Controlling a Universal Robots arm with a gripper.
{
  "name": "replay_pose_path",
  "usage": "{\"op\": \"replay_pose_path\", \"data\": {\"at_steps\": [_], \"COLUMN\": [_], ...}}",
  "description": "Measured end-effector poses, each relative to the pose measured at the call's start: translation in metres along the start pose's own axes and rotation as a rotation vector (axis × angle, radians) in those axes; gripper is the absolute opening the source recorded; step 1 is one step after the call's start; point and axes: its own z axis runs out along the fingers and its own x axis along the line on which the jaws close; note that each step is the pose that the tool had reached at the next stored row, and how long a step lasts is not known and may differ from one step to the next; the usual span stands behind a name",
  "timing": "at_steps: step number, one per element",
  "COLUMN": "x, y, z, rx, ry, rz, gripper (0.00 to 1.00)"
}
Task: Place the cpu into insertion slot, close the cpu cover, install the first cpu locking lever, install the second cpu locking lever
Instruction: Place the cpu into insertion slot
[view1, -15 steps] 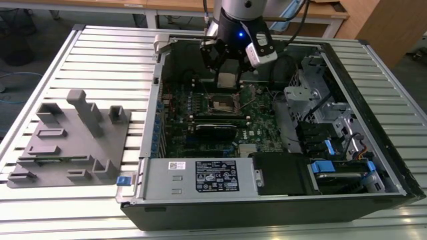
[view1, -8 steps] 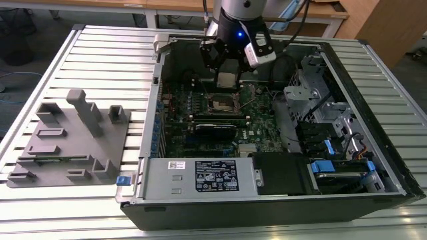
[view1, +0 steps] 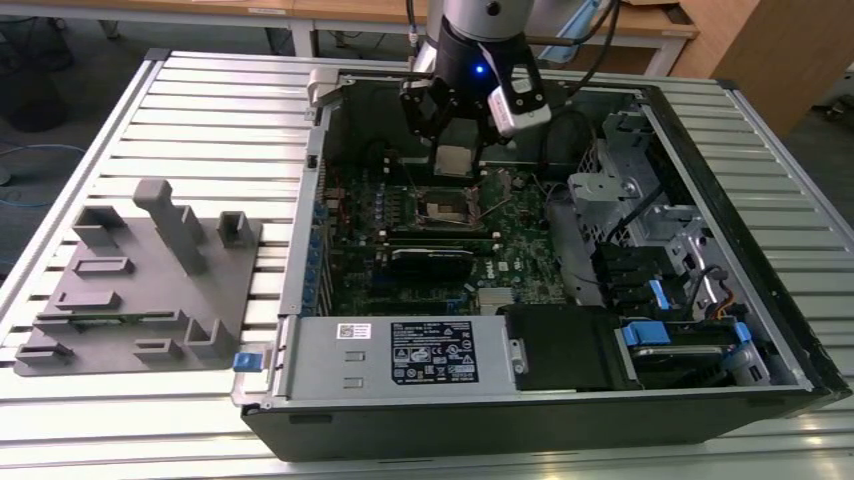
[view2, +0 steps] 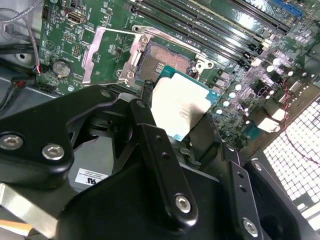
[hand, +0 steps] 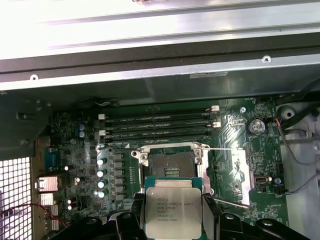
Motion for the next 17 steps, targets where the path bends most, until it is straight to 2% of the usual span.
{"op": "replay_pose_path", "data": {"at_steps": [17], "x": [0.0000], "y": [-0.0001], "z": [0.0007], "rx": [-0.0005], "ry": [-0.0025], "rz": [0.029], "gripper": [0.54]}}
